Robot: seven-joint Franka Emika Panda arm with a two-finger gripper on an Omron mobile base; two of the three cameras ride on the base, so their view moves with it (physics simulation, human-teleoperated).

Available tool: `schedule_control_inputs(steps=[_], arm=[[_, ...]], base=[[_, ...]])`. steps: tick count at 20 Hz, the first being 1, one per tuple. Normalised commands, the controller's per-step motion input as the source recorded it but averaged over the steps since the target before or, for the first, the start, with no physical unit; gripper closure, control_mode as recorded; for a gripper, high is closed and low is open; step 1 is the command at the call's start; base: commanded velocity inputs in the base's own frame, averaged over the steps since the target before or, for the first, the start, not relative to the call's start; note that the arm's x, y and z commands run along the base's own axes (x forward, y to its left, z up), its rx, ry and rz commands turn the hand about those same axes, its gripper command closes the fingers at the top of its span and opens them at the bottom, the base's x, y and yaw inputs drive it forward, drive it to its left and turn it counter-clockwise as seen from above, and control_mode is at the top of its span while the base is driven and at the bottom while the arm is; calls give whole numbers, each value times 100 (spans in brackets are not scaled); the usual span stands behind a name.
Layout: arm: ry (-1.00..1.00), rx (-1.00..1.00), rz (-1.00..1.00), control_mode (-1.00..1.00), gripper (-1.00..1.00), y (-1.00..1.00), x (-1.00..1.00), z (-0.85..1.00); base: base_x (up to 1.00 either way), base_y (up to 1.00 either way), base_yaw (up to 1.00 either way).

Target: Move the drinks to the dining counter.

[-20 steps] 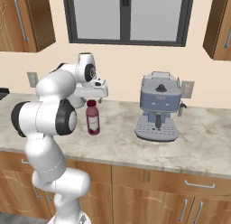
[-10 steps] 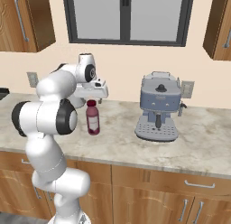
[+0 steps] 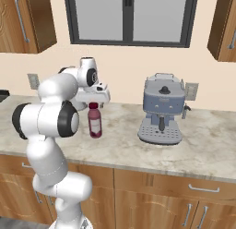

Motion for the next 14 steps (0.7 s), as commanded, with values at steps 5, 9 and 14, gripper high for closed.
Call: schedule_control_inputs(steps=[5,9,14], arm=[[-2,1,0,-100,100,0,0,-21],[0,0,0,-100,100,0,0,-6],[-10,0,0,-100,100,0,-19,16]], base=[[0,0,0],[0,0,0],[0,0,0]])
